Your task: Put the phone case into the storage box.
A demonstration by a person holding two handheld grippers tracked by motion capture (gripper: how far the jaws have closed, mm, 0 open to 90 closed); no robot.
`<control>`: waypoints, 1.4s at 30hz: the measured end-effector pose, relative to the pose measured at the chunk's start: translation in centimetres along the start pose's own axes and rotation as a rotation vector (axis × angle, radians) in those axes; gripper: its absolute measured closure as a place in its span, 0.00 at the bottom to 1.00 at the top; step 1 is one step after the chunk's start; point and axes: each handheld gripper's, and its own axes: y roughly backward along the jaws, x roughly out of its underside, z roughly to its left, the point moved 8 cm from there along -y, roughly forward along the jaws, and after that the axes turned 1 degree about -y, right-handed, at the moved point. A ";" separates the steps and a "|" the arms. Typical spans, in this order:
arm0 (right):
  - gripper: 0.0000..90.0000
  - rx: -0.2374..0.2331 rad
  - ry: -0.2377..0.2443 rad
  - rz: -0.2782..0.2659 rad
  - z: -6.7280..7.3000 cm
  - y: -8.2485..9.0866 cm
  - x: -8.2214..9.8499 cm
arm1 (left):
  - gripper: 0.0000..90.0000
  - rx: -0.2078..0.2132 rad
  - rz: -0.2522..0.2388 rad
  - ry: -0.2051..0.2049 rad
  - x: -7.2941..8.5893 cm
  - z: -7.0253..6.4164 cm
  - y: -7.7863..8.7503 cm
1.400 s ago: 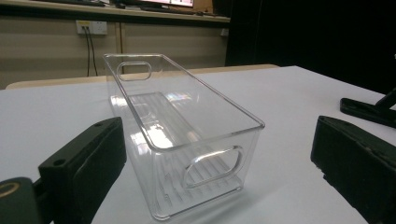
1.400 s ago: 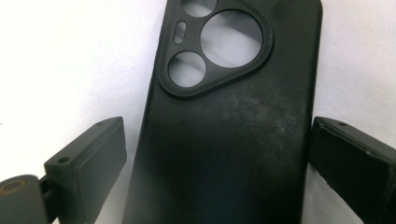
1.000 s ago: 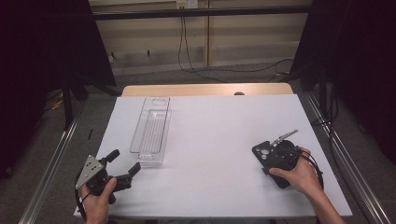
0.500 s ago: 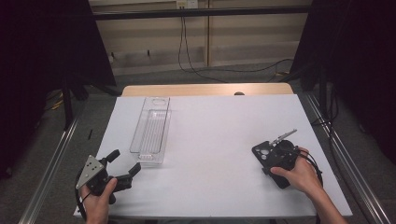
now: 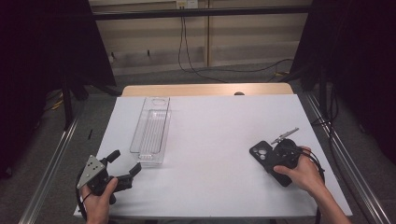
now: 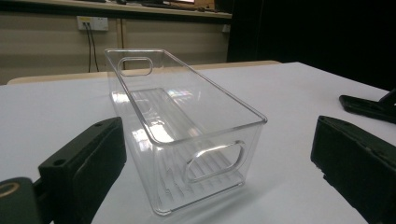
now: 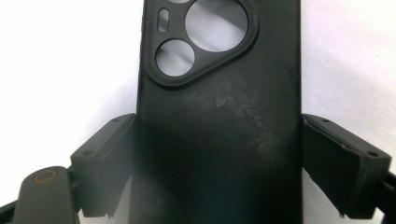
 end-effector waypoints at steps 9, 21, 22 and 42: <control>0.16 -0.024 -0.021 -0.060 -0.4 0.7 -0.2 | 0.04 0.001 0.006 0.002 0.1 0.0 -0.1; 0.16 -0.027 -0.023 -0.172 -0.2 2.1 -1.4 | 0.04 0.005 0.005 0.004 0.1 -0.1 -0.1; 0.16 -0.029 -0.021 -0.186 -0.1 2.2 -1.5 | 0.04 0.005 0.008 0.002 0.1 -0.1 -0.1; 0.16 -0.049 0.086 -0.483 2.6 3.2 -3.4 | 0.03 0.051 0.008 0.000 -0.1 -0.7 -0.2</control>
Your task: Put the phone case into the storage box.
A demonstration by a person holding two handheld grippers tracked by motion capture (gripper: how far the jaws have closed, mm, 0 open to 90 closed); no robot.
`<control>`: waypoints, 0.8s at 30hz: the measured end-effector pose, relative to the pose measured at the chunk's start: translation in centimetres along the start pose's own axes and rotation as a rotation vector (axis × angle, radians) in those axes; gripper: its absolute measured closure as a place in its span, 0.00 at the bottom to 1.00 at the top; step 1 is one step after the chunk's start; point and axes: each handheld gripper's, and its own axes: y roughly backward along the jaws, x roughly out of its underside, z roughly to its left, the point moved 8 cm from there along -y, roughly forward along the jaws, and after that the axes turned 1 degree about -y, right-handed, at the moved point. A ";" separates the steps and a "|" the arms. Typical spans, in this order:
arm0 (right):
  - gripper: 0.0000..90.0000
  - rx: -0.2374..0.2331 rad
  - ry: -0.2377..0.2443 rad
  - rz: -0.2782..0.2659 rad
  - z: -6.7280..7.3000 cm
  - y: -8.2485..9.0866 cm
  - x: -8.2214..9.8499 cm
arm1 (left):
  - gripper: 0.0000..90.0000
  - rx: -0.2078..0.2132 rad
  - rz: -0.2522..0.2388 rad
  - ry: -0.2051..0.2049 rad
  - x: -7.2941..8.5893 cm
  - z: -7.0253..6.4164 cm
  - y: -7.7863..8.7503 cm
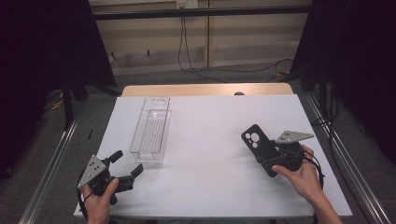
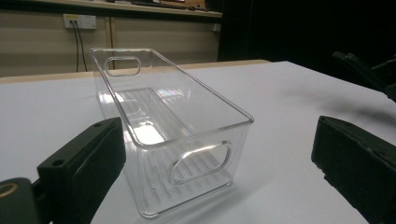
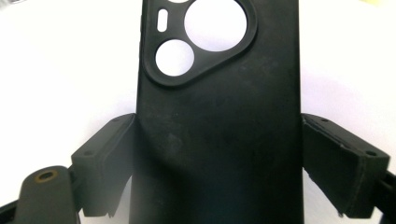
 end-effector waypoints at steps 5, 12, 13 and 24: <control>0.16 -0.013 -0.025 -0.055 0.0 0.0 -0.1 | 0.03 0.017 0.002 0.002 0.0 -0.3 -0.1; 0.16 -0.064 -0.054 -0.128 0.4 -0.1 -0.2 | 0.03 0.037 -0.001 0.003 -0.1 -0.5 0.2; 0.15 -0.067 -0.050 -0.126 0.5 -0.1 -0.1 | 0.03 0.041 0.002 0.003 -0.1 -0.6 0.2; 0.15 -0.102 -0.031 -0.148 1.6 -0.9 0.1 | 0.03 0.080 -0.006 0.000 -0.4 -1.6 0.3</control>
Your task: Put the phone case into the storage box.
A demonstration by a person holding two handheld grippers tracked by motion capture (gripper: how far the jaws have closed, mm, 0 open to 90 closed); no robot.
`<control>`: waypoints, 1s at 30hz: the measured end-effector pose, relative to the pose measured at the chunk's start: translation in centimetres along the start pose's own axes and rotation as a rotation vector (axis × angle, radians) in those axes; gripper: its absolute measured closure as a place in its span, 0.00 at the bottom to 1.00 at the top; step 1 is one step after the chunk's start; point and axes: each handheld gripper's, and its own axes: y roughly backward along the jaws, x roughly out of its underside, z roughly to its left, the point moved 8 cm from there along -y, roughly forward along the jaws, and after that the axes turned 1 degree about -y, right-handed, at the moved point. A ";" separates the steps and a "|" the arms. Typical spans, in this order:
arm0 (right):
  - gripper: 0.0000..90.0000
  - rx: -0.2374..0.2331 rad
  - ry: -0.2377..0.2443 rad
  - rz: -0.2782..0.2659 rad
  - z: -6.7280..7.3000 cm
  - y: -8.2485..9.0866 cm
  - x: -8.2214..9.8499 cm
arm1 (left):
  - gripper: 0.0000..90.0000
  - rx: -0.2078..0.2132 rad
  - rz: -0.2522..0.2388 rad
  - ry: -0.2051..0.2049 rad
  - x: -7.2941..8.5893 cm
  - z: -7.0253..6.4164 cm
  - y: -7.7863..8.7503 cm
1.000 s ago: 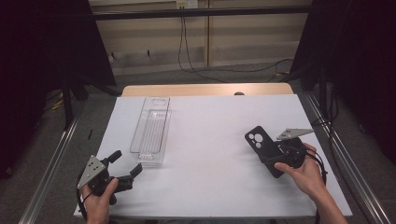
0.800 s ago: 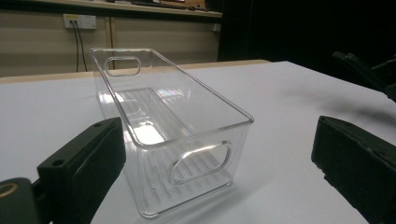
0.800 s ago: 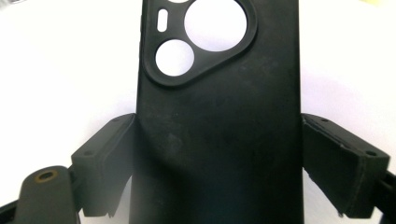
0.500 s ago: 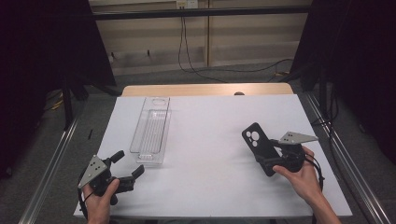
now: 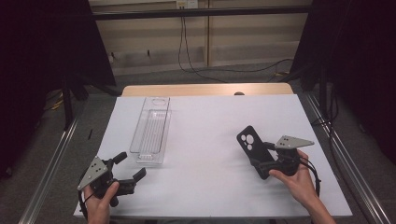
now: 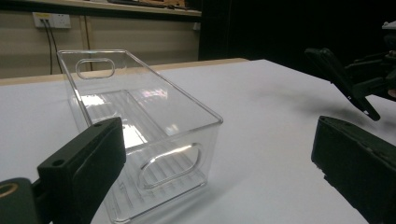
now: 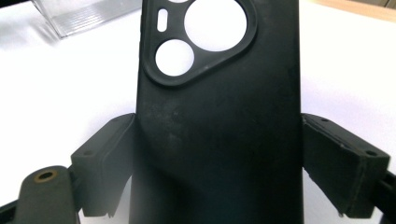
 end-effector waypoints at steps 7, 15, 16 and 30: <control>0.15 -0.041 0.003 -0.041 0.8 0.1 0.0 | 0.03 0.027 0.010 -0.014 -0.3 -0.5 -0.2; 0.15 -0.104 -0.003 -0.093 1.8 0.1 -0.5 | 0.03 0.069 0.018 -0.017 -0.5 -1.4 -0.7; 0.15 -0.108 -0.003 -0.094 1.9 0.1 -0.5 | 0.03 0.076 0.024 -0.028 -0.5 -1.5 -0.8; 0.15 -0.172 -0.016 -0.139 2.9 -0.2 -1.0 | 0.04 0.153 0.035 -0.036 -1.0 -3.1 -2.2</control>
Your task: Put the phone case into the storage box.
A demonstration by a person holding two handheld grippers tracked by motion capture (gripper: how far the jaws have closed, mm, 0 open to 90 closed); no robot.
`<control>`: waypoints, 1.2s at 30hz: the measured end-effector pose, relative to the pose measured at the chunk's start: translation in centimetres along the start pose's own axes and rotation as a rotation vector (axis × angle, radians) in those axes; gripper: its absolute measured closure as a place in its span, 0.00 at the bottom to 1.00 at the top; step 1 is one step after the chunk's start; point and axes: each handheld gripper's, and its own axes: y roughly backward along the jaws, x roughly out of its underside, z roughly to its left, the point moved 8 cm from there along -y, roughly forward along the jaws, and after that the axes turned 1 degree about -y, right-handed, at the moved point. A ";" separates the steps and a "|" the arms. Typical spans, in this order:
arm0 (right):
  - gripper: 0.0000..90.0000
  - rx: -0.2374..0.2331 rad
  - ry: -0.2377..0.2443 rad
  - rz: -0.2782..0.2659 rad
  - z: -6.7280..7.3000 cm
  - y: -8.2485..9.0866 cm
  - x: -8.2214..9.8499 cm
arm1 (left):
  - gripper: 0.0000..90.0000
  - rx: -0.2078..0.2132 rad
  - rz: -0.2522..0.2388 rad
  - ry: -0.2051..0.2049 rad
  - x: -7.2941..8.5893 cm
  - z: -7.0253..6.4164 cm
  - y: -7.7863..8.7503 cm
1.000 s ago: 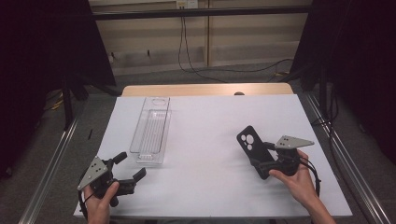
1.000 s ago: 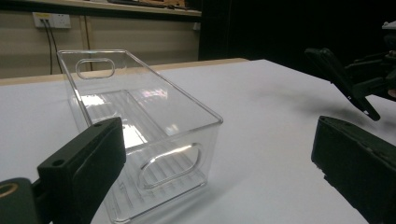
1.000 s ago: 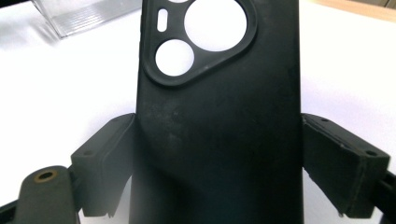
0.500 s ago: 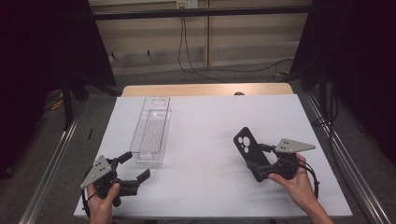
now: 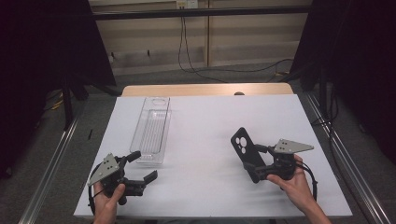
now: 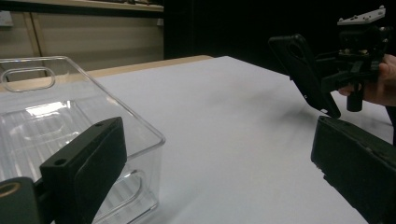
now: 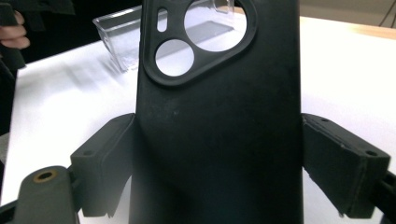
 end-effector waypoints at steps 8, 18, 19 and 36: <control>0.15 -0.015 0.002 -0.016 0.5 -0.5 -0.4 | 0.04 0.050 0.017 0.005 -0.1 -0.6 -1.2; 0.15 -0.068 0.041 -0.075 2.1 -0.8 -1.0 | 0.05 0.120 0.017 -0.007 -0.6 -1.0 -2.1; 0.15 -0.073 0.044 -0.081 2.2 -0.8 -1.1 | 0.05 0.119 0.018 -0.009 -0.6 -1.1 -2.3; 0.15 -0.144 0.063 -0.112 3.2 -0.8 -1.3 | 0.06 0.216 0.041 -0.017 -1.5 -2.1 -4.3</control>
